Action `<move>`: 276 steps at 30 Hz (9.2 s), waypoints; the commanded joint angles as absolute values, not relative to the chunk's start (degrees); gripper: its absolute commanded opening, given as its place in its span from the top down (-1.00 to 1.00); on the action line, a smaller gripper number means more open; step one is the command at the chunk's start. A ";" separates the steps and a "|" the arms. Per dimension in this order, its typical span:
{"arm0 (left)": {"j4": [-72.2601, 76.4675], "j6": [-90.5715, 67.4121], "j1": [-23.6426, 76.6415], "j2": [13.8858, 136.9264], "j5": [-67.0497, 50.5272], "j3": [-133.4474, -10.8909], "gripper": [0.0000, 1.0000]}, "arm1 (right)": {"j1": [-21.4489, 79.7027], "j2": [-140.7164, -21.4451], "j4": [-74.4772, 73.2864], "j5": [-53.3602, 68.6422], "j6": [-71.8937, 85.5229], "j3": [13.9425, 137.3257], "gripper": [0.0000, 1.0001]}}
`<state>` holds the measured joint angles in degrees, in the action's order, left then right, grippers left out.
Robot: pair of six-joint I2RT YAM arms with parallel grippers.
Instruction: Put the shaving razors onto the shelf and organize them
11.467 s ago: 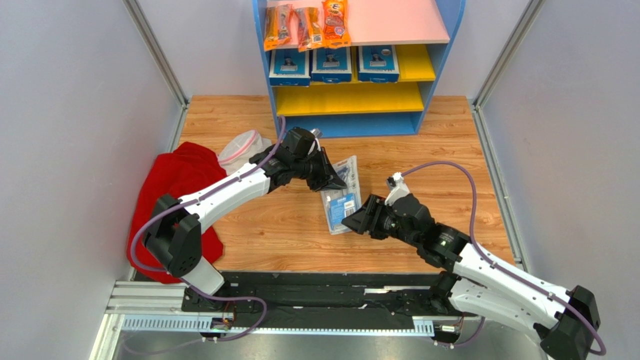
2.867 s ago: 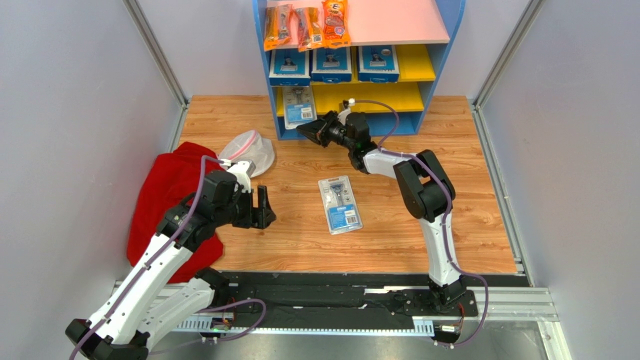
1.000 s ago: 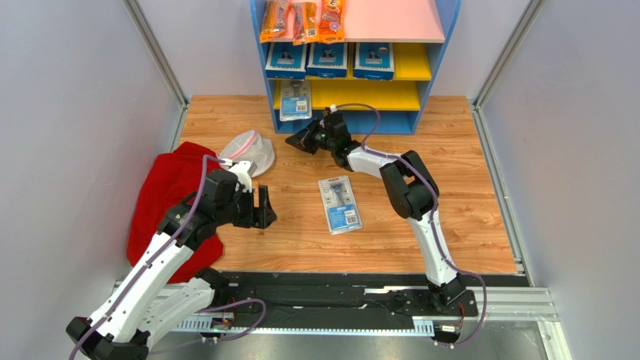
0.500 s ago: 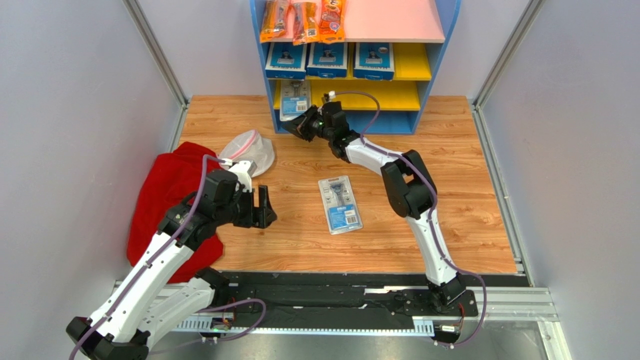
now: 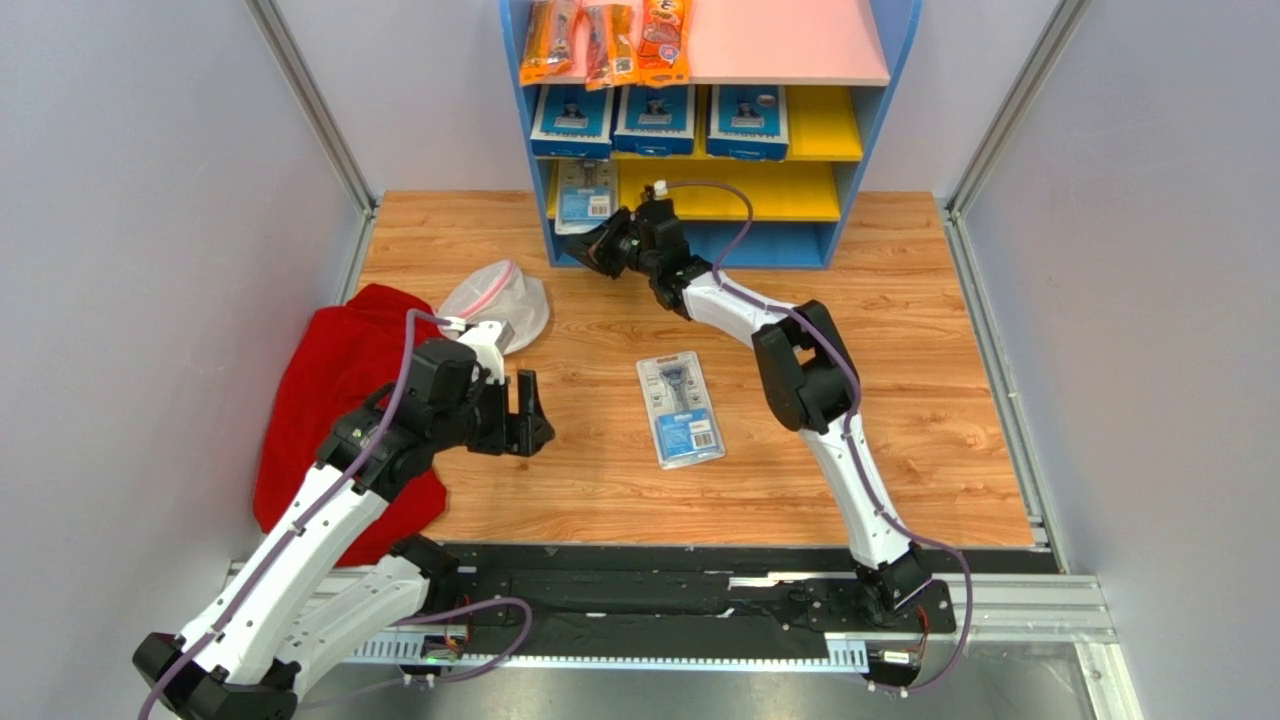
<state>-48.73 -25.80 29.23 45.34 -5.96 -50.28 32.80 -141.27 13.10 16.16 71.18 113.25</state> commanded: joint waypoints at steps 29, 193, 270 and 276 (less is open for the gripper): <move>-47.37 -25.84 29.53 53.50 -6.69 -52.02 -0.55 | 33.57 -105.51 28.15 18.81 62.08 63.74 0.87; -64.87 -24.17 32.08 58.98 29.53 -71.11 -0.32 | 45.79 -60.87 29.33 -4.14 55.72 27.68 1.00; -56.95 -17.93 31.90 43.86 31.29 -58.45 -0.36 | 22.85 -128.06 45.70 7.91 83.23 84.91 0.87; -56.34 -17.67 31.90 43.24 30.85 -57.74 -0.36 | 23.03 -127.79 45.27 5.53 83.14 84.46 0.83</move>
